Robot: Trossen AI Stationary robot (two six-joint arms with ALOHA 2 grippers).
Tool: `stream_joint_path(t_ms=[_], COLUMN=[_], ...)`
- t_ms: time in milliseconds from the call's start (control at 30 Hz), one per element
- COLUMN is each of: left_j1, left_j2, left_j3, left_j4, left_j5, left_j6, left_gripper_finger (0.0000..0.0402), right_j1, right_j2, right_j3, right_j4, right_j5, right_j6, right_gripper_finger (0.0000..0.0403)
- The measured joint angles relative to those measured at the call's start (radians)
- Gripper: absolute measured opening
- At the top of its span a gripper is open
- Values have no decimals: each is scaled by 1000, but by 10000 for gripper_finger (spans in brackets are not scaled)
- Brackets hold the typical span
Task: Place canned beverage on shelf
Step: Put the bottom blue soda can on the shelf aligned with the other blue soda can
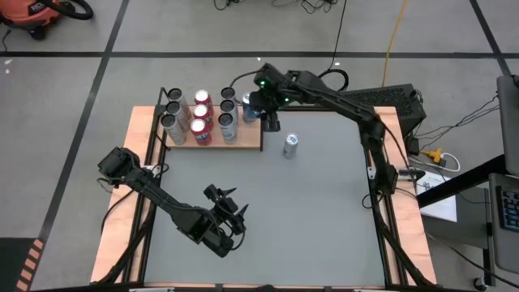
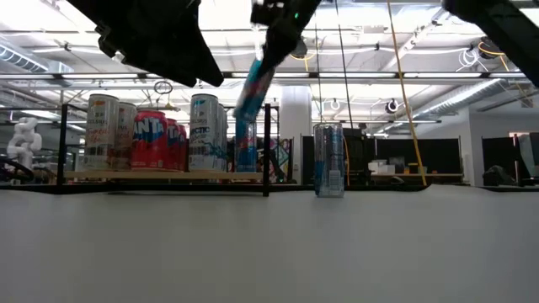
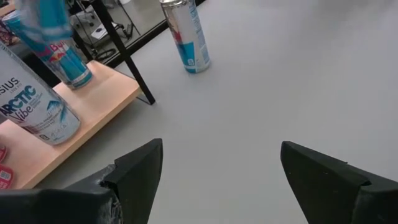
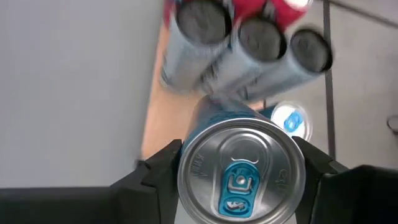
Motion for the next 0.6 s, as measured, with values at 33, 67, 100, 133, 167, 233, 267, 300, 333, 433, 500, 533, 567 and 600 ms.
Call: stream_joint_path(t_ms=[33,67,100,133,167,233,267,300,333,433,500,533,567,600], left_j1=[0,-1,-2,-2,-2,-2,-2,-2,-2,-2,-2,-2,-2,-2], left_j2=[0,0,0,0,0,0,0,0,0,0,0,0,0,0], left_j3=[0,0,0,0,0,0,0,0,0,0,0,0,0,0], left_j4=[1,0,0,0,0,0,0,0,0,0,0,0,0,0], left_j5=[0,0,0,0,0,0,0,-1,0,-1,-1,-1,-1,-1], left_j6=[-1,-1,-1,0,2,3,3,3,3,3,2,2,2,1], left_gripper_finger=[317,317,317,317,317,317,317,317,317,317,317,317,317,317], right_j1=[0,0,0,0,0,1,1,1,1,-4,-5,-6,-7,-8], right_j2=[14,24,34,44,52,68,75,82,87,90,93,95,97,101], right_j3=[0,0,0,0,0,0,0,0,0,0,0,0,0,0], right_j4=[-6,-11,-10,-6,-1,4,4,6,12,29,54,70,77,74], right_j5=[8,7,4,3,1,1,1,1,2,4,4,4,2,0], right_j6=[-6,-11,-12,-13,-18,-31,-36,-41,-49,-72,-83,-85,-86,-90], right_gripper_finger=[174,174,174,174,174,174,174,174,174,174,174,174,174,174])
